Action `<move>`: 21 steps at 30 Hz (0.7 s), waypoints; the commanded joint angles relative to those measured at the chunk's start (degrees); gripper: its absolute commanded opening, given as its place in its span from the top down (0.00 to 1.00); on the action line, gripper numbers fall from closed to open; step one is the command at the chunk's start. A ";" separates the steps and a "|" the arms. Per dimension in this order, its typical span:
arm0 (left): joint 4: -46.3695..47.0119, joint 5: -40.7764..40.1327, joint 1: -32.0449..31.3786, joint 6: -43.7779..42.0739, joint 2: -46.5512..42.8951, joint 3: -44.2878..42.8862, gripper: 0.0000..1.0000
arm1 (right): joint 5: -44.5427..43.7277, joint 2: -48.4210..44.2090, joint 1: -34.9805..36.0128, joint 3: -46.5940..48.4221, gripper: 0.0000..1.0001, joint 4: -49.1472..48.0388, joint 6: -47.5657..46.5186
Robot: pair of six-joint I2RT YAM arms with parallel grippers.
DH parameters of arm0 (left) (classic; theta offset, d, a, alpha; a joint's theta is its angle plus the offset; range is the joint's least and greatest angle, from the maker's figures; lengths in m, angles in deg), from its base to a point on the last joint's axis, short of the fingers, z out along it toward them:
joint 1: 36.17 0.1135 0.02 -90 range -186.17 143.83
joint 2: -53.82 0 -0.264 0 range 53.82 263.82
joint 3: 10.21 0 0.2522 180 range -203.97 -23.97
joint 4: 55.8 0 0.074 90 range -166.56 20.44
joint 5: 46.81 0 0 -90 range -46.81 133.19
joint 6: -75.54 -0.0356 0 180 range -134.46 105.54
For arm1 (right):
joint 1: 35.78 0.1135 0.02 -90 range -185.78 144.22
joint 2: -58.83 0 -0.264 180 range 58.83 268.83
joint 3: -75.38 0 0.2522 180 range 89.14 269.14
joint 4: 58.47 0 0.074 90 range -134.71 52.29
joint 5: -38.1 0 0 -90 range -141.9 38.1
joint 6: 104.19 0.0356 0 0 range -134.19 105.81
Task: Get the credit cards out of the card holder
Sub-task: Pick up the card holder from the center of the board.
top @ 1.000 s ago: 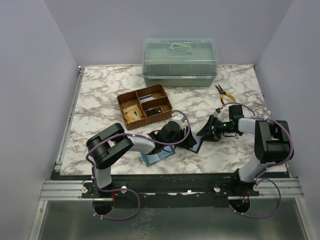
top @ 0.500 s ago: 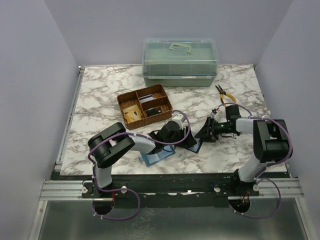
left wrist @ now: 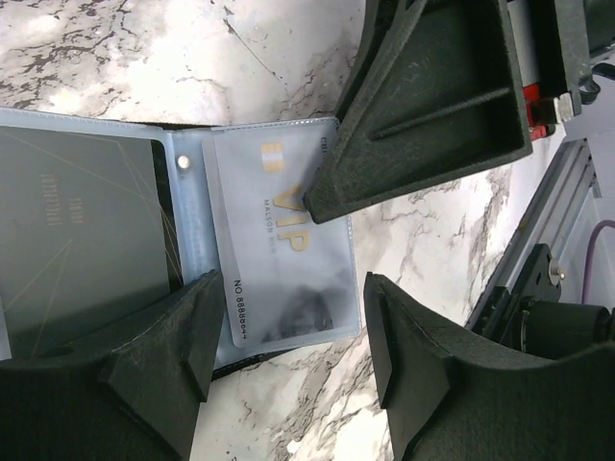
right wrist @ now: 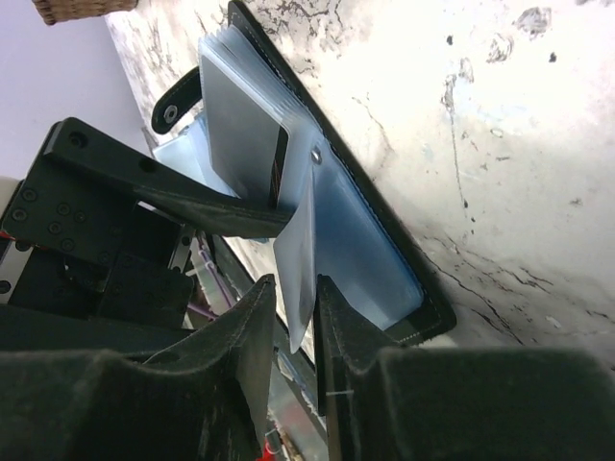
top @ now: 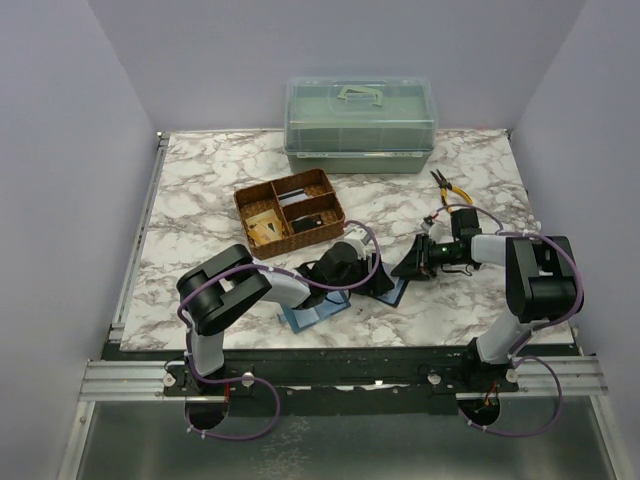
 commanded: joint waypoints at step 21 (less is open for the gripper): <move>17.97 5.47 5.14 12.88 -15.27 15.07 0.25 | 14.94 -1.60 -0.42 6.33 1.00 5.65 -22.62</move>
